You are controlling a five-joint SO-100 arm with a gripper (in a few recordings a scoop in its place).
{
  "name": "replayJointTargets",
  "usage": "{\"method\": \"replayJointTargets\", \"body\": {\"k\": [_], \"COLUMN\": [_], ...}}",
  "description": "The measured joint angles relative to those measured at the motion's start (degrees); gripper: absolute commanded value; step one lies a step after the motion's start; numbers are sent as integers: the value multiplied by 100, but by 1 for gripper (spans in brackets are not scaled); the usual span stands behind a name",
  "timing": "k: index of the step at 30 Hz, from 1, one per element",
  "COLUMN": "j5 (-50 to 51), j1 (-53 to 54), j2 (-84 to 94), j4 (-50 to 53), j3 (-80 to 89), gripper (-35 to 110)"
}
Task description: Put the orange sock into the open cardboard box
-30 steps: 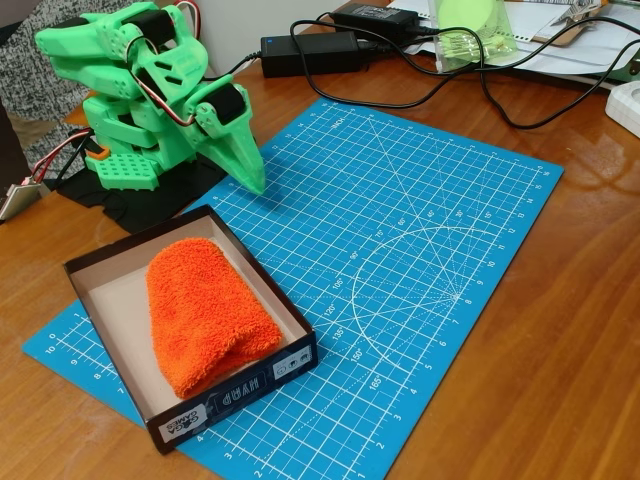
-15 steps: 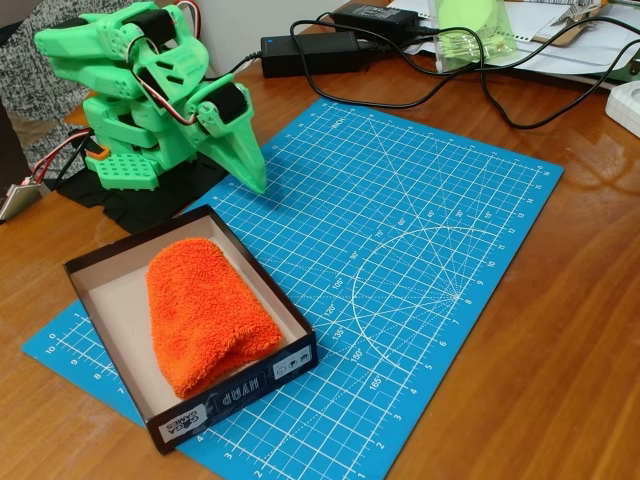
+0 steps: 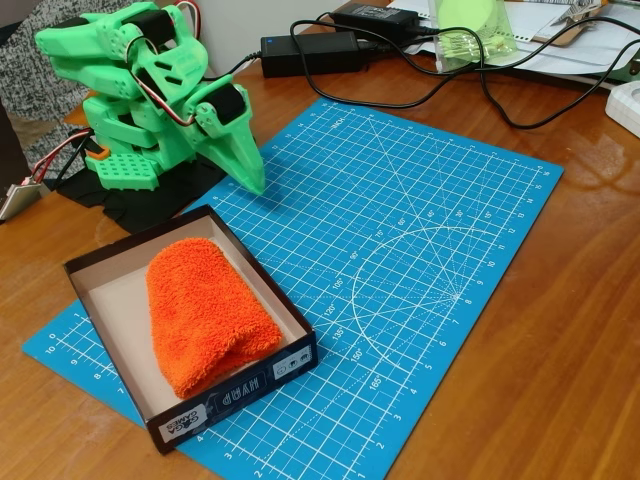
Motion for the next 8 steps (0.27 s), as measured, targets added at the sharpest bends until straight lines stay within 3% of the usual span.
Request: {"method": "replayJointTargets", "body": {"k": [8], "j5": [0], "j1": [-62], "j2": [0], "j4": [0], "j3": [0], "gripper": [0]}}
